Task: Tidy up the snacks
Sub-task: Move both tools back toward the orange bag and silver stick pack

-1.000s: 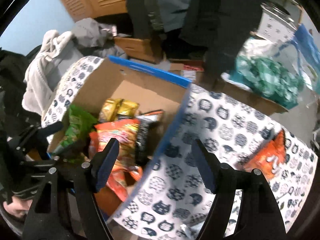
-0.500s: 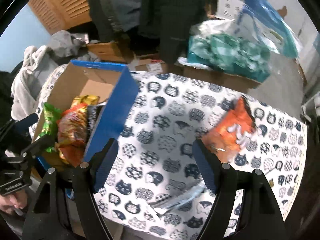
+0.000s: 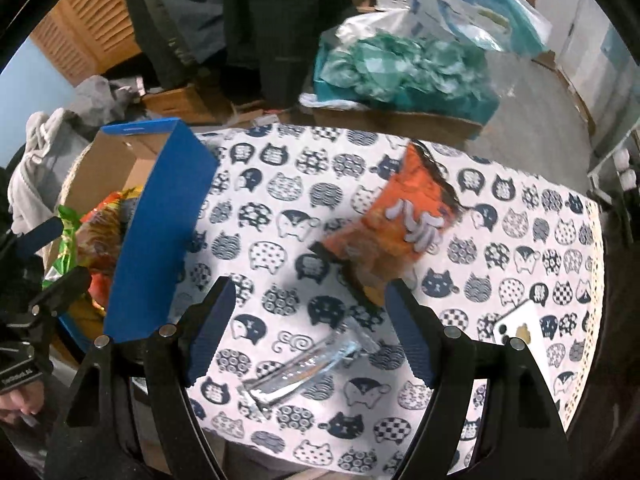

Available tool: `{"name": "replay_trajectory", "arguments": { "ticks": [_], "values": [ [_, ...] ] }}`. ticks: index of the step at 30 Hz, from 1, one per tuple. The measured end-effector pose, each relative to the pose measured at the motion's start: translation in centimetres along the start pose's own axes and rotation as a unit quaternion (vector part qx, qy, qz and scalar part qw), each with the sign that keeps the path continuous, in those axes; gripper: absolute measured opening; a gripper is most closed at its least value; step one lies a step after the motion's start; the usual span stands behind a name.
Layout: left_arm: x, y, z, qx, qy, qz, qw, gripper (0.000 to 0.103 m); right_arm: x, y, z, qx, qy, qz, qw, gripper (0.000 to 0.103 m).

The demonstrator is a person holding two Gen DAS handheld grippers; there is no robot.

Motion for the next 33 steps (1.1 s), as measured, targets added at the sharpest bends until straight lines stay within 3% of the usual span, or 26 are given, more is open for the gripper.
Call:
{"name": "replay_trajectory", "arguments": {
  "ticks": [13, 33],
  "values": [
    [3.0, -3.3, -0.2, -0.022, -0.021, -0.009, 0.9995, 0.077, 5.1, -1.8, 2.6, -0.022, -0.061, 0.003, 0.998, 0.078],
    [4.1, -10.5, -3.3, -0.040, 0.000, -0.015, 0.9991, 0.077, 9.9, -8.8, 0.7, -0.042, -0.169, -0.029, 0.984, 0.078]
  ]
}}
Point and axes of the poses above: each gripper's, at about its wrist camera, not at the fingertips, and y roughly against the way its jaws point, x to its right, z to its underside, the point moved 7 cm from there along -y, roughly the way its jaws point, and after that the axes turned 15 degrees about y, right-handed, at the moved point
